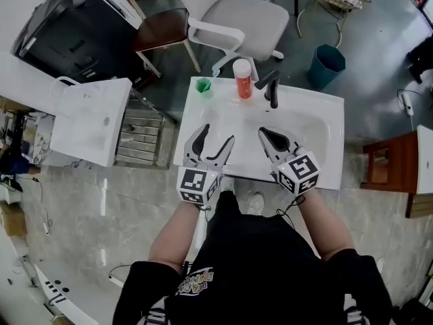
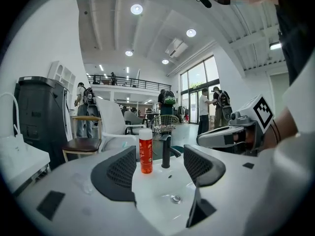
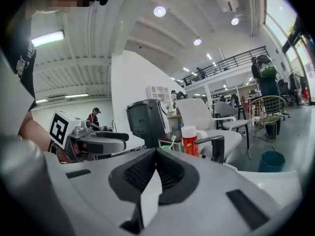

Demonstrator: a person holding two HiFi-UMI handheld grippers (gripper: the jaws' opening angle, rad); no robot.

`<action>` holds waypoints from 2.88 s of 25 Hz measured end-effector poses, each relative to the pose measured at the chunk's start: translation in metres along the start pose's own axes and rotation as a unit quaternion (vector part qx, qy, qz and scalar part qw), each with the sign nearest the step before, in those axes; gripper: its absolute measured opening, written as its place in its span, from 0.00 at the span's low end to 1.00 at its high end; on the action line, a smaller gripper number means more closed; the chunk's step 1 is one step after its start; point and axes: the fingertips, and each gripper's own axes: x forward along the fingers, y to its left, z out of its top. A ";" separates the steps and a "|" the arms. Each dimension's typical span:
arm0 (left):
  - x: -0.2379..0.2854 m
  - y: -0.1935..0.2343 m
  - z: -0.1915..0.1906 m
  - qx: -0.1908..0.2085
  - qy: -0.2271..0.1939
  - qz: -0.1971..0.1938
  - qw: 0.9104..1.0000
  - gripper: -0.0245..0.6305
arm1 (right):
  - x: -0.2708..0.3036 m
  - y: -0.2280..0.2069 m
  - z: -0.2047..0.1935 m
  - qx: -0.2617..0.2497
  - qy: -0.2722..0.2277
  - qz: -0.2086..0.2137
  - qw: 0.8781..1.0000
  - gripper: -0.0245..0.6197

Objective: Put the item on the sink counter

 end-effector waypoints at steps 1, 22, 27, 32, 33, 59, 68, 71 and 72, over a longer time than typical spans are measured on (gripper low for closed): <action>-0.006 -0.006 0.001 0.000 0.000 0.003 1.000 0.50 | -0.004 0.003 0.000 -0.002 -0.001 0.005 1.000 0.12; -0.116 -0.009 -0.009 -0.006 0.014 0.044 0.999 0.07 | 0.004 0.093 -0.014 0.005 -0.005 0.052 0.999 0.12; -0.137 0.004 -0.019 -0.015 0.011 0.021 1.000 0.07 | 0.012 0.122 -0.019 0.004 -0.001 0.035 0.999 0.12; -0.148 0.010 -0.023 -0.014 0.011 -0.018 1.000 0.07 | 0.010 0.139 -0.021 0.008 0.000 0.000 1.000 0.12; -0.149 0.009 -0.023 -0.014 0.010 -0.026 1.000 0.07 | 0.008 0.141 -0.022 0.009 0.001 -0.009 1.000 0.12; -0.171 -0.027 -0.036 -0.018 0.009 -0.134 0.991 0.07 | -0.051 0.162 -0.050 0.034 0.004 -0.131 0.991 0.12; -0.181 -0.036 -0.034 -0.011 0.006 -0.141 0.990 0.07 | -0.062 0.169 -0.051 0.033 0.000 -0.138 0.990 0.12; -0.182 -0.037 -0.033 -0.010 0.003 -0.141 0.990 0.07 | -0.062 0.170 -0.051 0.033 -0.001 -0.137 0.990 0.12; -0.183 -0.037 -0.033 -0.010 0.003 -0.140 0.990 0.07 | -0.062 0.171 -0.051 0.032 -0.001 -0.137 0.990 0.12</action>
